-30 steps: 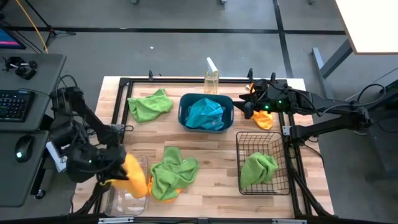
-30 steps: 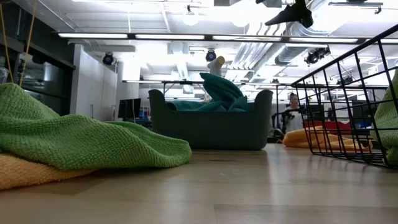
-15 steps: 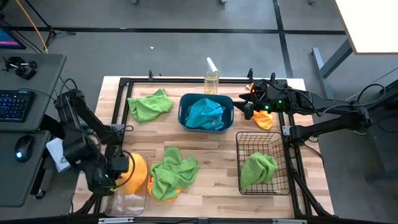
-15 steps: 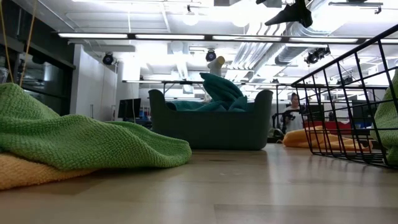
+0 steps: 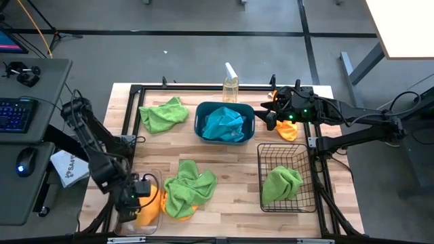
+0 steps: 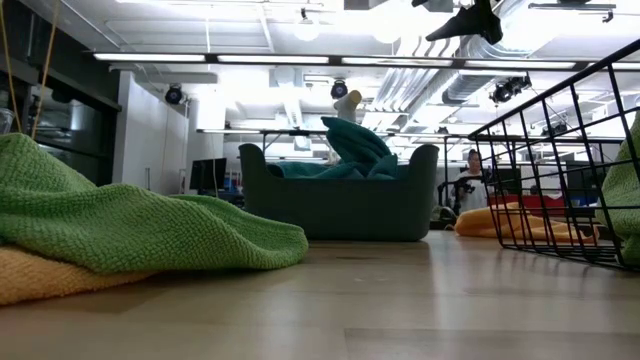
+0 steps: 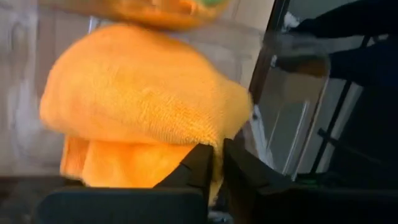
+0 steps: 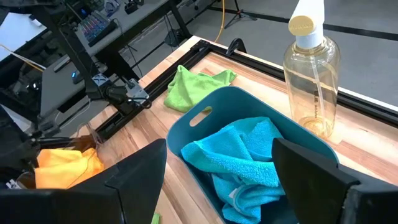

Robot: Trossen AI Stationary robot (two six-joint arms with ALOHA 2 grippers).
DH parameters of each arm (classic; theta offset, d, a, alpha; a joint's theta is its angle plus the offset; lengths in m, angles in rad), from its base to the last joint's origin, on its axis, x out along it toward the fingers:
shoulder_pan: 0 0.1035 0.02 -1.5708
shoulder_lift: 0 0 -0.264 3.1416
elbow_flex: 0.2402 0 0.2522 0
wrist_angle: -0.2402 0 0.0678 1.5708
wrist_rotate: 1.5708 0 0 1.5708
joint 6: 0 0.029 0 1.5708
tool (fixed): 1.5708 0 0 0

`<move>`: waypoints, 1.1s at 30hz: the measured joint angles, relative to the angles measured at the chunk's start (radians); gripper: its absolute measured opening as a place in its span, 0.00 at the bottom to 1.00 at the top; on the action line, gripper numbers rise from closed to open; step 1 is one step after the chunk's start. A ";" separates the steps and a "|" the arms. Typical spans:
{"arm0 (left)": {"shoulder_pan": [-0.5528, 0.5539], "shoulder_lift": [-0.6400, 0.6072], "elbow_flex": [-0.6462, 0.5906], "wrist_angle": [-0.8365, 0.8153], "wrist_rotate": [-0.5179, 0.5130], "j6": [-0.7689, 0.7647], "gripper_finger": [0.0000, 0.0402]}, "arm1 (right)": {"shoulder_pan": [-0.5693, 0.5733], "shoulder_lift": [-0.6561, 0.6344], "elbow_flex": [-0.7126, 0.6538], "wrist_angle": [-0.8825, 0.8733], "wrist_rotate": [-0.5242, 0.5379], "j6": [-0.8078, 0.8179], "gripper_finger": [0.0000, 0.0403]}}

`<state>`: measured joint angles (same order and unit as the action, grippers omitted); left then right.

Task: Sort microfiber towel by color & place in baskets
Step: Put the top left orange towel into the transparent bin, then put the top green towel into the black wire basket

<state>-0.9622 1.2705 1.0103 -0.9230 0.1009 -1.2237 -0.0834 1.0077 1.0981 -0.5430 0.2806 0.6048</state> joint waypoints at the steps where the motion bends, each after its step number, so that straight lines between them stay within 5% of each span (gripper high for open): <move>1: 0.020 0.000 0.003 0.003 0.002 0.012 0.09 | 0.000 0.000 0.000 0.000 0.000 0.000 0.72; 15: 0.334 -0.014 0.068 -0.086 0.316 0.314 0.62 | 0.000 0.000 0.000 0.000 0.000 0.027 0.72; 26: 0.743 -0.120 0.111 -0.332 -0.251 0.577 0.64 | 0.000 0.000 0.000 0.000 0.010 0.103 0.72; 33: 1.176 -0.130 -0.058 -0.242 -0.266 0.847 0.64 | 0.000 0.000 0.000 0.000 0.053 0.178 0.72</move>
<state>0.2134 1.1404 0.9523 -1.1649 -0.1652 -0.3770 -0.0835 1.0080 1.0981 -0.5426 0.3332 0.7833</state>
